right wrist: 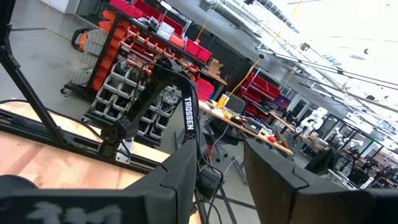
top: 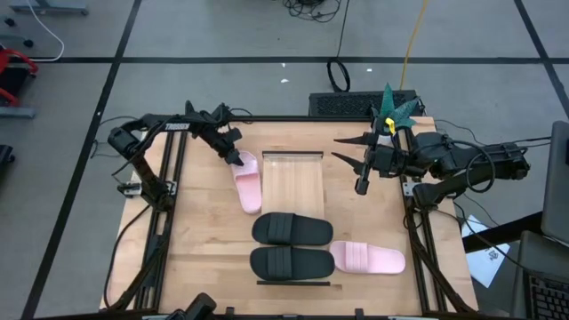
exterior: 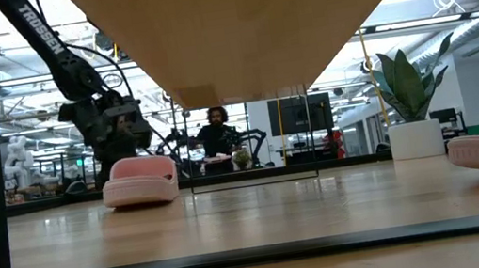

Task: Pick and place slides into the shelf
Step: Put the top pink slides on the shelf

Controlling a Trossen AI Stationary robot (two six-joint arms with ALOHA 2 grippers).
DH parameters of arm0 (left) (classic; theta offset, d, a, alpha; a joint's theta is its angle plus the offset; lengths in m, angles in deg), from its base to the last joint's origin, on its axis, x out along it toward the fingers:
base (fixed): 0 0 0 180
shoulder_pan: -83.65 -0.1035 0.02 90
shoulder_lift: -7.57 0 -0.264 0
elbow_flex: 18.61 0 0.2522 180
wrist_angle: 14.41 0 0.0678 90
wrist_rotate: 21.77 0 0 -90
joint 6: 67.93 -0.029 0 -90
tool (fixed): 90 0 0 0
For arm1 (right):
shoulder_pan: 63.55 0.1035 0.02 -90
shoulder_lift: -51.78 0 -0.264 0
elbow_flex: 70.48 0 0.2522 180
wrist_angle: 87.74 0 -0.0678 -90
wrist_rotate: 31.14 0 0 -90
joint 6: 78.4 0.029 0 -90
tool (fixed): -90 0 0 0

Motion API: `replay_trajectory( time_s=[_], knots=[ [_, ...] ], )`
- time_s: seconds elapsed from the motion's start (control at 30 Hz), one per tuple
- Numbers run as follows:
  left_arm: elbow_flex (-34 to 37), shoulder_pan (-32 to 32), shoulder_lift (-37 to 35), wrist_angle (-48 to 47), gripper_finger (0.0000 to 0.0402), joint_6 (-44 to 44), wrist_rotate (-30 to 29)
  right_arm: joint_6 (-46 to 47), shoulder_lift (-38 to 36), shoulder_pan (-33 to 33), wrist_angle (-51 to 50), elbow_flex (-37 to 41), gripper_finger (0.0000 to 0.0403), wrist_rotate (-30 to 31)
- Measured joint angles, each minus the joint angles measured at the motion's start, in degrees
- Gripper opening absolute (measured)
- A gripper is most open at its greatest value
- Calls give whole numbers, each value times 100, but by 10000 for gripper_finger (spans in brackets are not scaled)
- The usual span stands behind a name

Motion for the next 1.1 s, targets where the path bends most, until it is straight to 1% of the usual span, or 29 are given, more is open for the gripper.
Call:
replay_trajectory(
  time_s=[0.13,0.3,0.5,0.6,0.87,0.97,1.1],
  knots=[
    [0,-72,-7,-2,88,16,87,-3,0,-1,0,0,125,0],
    [0,-198,-7,-4,88,19,490,9,0,-1,0,0,125,0],
    [0,-140,-7,-93,88,16,515,12,0,0,0,0,125,0],
    [0,-128,-7,-188,88,-47,721,12,0,0,0,0,125,0],
    [0,-130,-7,-781,88,-362,787,12,0,-2,-2,0,125,0],
    [0,-130,-7,-844,88,-411,819,8,0,-1,-2,0,125,0],
    [0,-134,-7,-856,88,-438,1065,3,0,0,-2,0,125,0]
  ],
)
